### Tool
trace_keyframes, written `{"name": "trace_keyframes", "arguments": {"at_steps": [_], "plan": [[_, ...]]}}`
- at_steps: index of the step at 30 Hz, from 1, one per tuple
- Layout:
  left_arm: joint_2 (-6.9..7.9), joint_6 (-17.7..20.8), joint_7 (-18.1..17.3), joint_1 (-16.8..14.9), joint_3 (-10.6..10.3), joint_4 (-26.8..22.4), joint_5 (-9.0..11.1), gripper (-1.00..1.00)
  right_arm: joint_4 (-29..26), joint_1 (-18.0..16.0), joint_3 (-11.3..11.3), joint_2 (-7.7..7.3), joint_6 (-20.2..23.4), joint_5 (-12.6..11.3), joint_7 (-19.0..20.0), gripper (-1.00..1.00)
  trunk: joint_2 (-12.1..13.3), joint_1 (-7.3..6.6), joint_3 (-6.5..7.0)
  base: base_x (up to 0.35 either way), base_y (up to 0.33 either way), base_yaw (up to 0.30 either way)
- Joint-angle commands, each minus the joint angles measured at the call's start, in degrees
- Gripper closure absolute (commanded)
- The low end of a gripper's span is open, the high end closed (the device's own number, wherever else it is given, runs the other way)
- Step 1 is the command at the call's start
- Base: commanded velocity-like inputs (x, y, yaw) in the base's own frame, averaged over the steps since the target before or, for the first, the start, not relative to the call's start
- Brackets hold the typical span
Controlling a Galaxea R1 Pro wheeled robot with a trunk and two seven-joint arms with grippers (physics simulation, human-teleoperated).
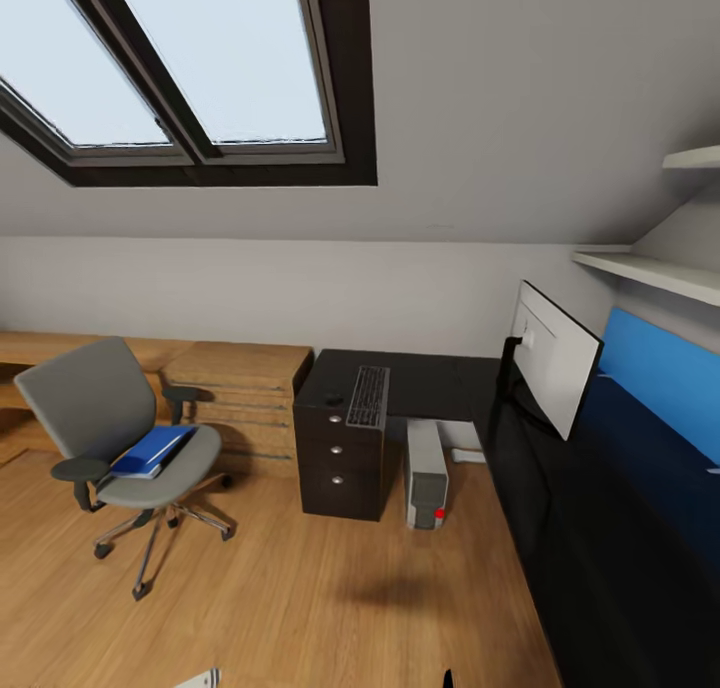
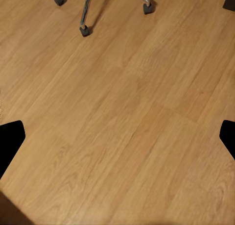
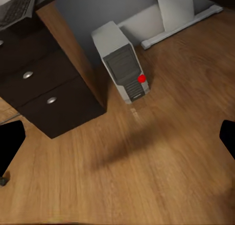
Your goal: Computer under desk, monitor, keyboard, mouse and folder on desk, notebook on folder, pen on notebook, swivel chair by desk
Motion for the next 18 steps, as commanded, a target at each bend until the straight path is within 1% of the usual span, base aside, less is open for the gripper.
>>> {"name": "trace_keyframes", "arguments": {"at_steps": [1, 3, 9, 18], "plan": [[-0.03, -0.4, -0.1, -0.1, 0.1, 0.0, 0.6, -1.0, 0.0, -0.1, 0.5, -0.04, -0.3, 0.4, -0.2, -1.0, 0.3, -0.19, 0.16, 0.0, 0.0, 0.132], [-0.03, -0.4, -0.1, -0.1, 0.1, 0.0, 0.6, -1.0, 0.0, -0.1, 0.5, -0.04, -0.3, 1.2, -0.2, -1.0, 1.1, -0.63, 0.69, 0.0, 0.0, 0.128], [-0.03, -0.4, -0.1, -0.1, 0.1, 0.0, 0.7, -1.0, 0.1, -0.1, 0.5, -0.05, -0.3, 1.8, -0.2, -1.0, 3.5, -1.95, 2.05, 0.0, 0.0, 0.07], [0.0, -0.4, -0.2, -0.1, 0.1, 0.0, 0.7, -1.0, 0.0, -0.1, 0.3, -0.19, -0.3, 2.0, -0.3, -1.0, 3.5, -1.95, 2.12, 0.0, 0.0, 0.013]]}}
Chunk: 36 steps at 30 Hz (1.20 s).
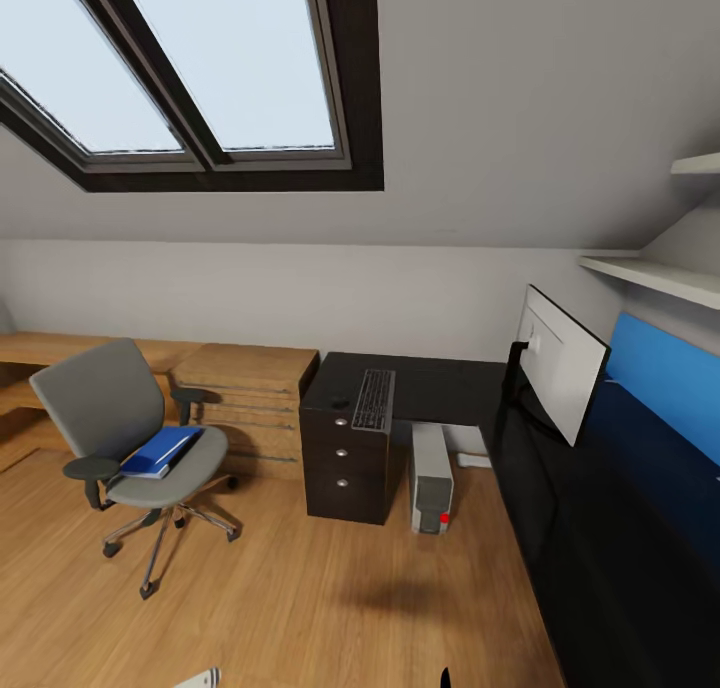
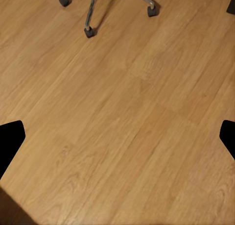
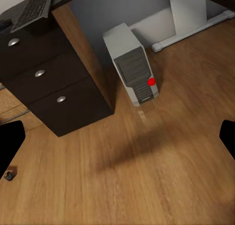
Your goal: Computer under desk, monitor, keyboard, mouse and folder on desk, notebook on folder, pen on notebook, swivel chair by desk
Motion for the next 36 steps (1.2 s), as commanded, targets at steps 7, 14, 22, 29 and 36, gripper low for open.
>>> {"name": "trace_keyframes", "arguments": {"at_steps": [7, 14, 22, 29, 36], "plan": [[0.17, -0.4, -0.3, 0.0, 0.2, 0.0, 0.7, -1.0, -0.3, -0.1, 0.3, -0.64, -0.1, -0.5, -0.3, -1.0, 0.0, 0.02, -0.01, 0.0, 0.0, 0.001], [-0.32, 1.3, -0.3, 0.0, 0.1, -14.2, 0.7, -1.0, -8.2, -10.0, -0.1, -1.8, 1.0, -0.3, -6.0, -1.0, 0.0, 0.02, -0.01, 0.0, 0.0, 0.0], [-2.39, 20.8, -0.3, 0.0, -0.1, -40.6, 1.0, -1.0, -48.9, -12.3, -2.8, -16.72, 38.5, 6.7, -33.7, -1.0, 0.0, 0.02, -0.01, 0.0, 0.0, 0.0], [-5.88, 31.4, -0.3, 0.0, -2.0, -51.3, 2.2, -1.0, -53.1, -12.4, -14.6, -21.28, 58.5, 7.6, -39.2, -1.0, 0.0, 0.02, -0.01, 0.0, 0.0, 0.0], [-6.33, 27.0, -0.4, 0.0, -3.4, -42.7, 3.1, -1.0, -53.5, -12.1, -17.8, -21.57, 61.2, 12.9, -39.8, -1.0, 0.0, 0.02, -0.01, 0.0, -0.032, 0.0]]}}
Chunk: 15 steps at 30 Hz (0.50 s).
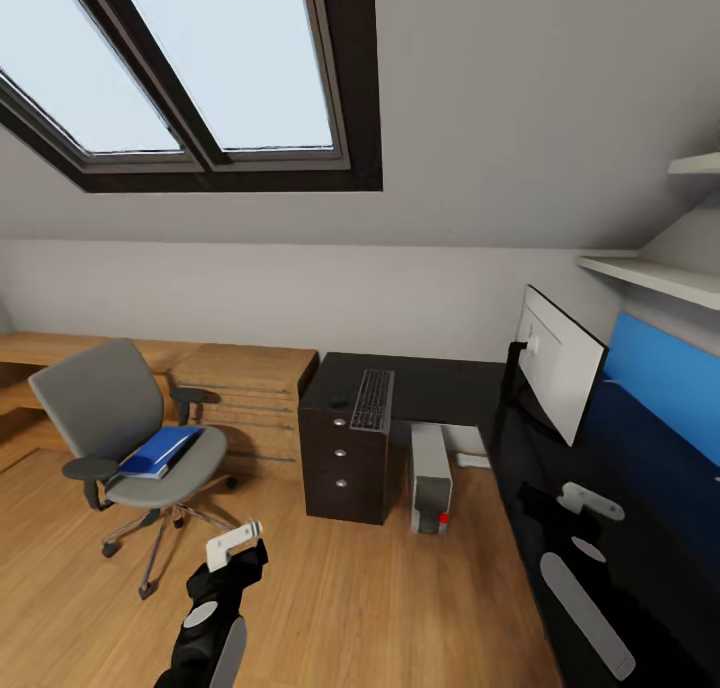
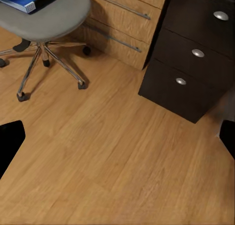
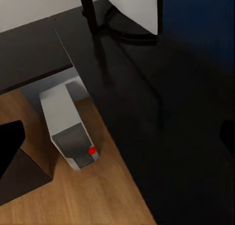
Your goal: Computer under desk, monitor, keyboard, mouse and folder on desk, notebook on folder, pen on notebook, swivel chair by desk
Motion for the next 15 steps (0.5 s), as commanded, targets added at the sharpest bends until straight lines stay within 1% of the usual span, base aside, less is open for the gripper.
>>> {"name": "trace_keyframes", "arguments": {"at_steps": [1, 3, 6, 7, 9, 15], "plan": [[0.02, -0.7, 0.3, 0.0, -0.1, 0.2, 0.4, -1.0, -0.2, 0.0, 0.1, -0.07, 0.4, 0.6, -0.4, -1.0, 0.0, 0.03, -0.03, 0.0, -0.23, 0.0], [0.06, -1.6, 0.3, 0.0, -0.1, -0.2, 0.4, -1.0, -0.4, 0.0, -0.1, -0.02, 0.5, 1.3, -0.4, -1.0, 0.0, 0.03, -0.03, 0.0, -0.26, 0.0], [0.08, -1.9, 0.3, 0.0, -0.1, -0.6, 0.4, -1.0, -1.3, 0.0, -0.1, -0.01, 0.4, 1.7, -0.7, -1.0, 0.0, 0.03, -0.03, -0.002, -0.29, 0.0], [0.09, -2.0, 0.4, 0.0, -0.2, -0.7, 0.4, -1.0, -3.2, 0.0, -0.1, 0.0, 0.3, 1.9, -1.5, -1.0, 0.0, 0.03, -0.03, -0.122, -0.271, 0.0], [0.09, -2.0, 0.4, 0.0, -0.2, -0.8, 0.4, -1.0, -4.0, 0.0, -0.1, 0.05, 0.3, 1.9, -2.7, -1.0, 0.0, 0.03, -0.03, -0.182, -0.237, 0.0], [0.02, -2.0, 0.4, 0.0, -0.2, -0.8, 0.4, -1.0, -3.9, 0.0, -0.1, 0.1, 0.3, 2.0, -3.5, -1.0, 0.0, 0.03, -0.03, -0.256, -0.187, 0.0]]}}
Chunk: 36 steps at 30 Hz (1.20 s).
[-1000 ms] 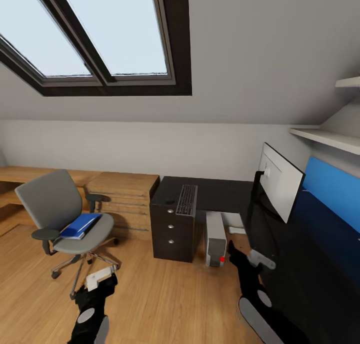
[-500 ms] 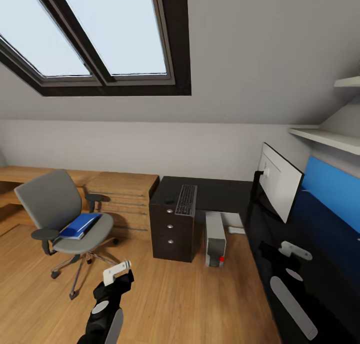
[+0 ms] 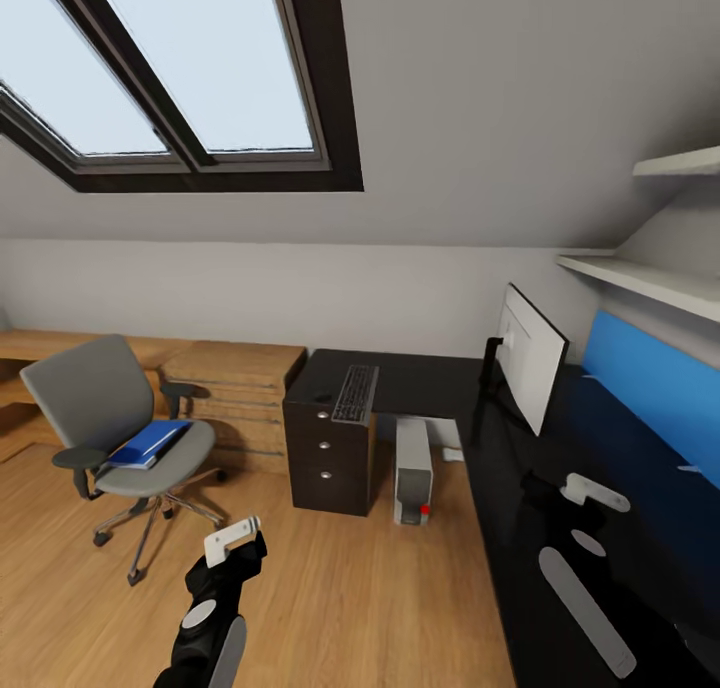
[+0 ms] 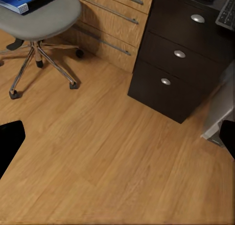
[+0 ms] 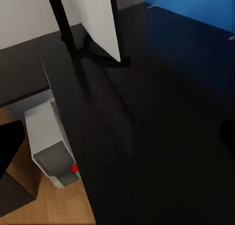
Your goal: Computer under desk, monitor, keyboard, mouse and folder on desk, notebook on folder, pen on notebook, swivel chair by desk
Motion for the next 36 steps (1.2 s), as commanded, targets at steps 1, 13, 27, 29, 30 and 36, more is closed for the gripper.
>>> {"name": "trace_keyframes", "arguments": {"at_steps": [1, 13, 27, 29, 30, 36], "plan": [[-0.02, 0.2, 0.3, 0.0, 0.0, -0.4, 0.5, -1.0, 0.5, 0.0, 0.2, -0.09, 0.4, 1.2, -0.3, -1.0, -0.1, 0.0, -0.03, -0.277, -0.172, 0.0], [0.05, 0.2, 0.3, 0.0, 0.0, -0.6, 0.5, -1.0, 2.4, 0.0, 0.2, -0.11, 0.4, 3.6, -0.2, -1.0, -0.1, 0.0, -0.03, -0.277, -0.173, 0.0], [0.08, 0.3, 0.2, 0.0, 0.0, -1.7, 0.6, -1.0, 9.9, -0.4, -0.3, -0.42, 0.5, 6.3, 2.2, -1.0, -0.1, 0.0, -0.03, -0.248, -0.189, 0.0], [0.11, 0.3, 0.2, 0.0, 0.1, -1.8, 0.6, -1.0, 13.1, -1.2, -0.4, -0.5, 0.5, 6.4, 4.6, -1.0, -0.1, 0.0, -0.03, -0.057, -0.155, 0.0], [0.14, 0.3, 0.1, 0.0, 0.1, -1.8, 0.6, -1.0, 14.2, -1.6, -0.4, -0.54, 0.5, 6.4, 5.7, -1.0, -0.1, 0.0, -0.03, -0.036, -0.116, 0.0], [0.22, 0.7, 0.0, 1.0, 0.0, -5.2, 0.8, -1.0, 28.3, -7.9, -0.5, -1.35, 0.2, 6.4, 15.5, -1.0, -0.1, 0.0, -0.03, -0.012, -0.038, 0.0]]}}
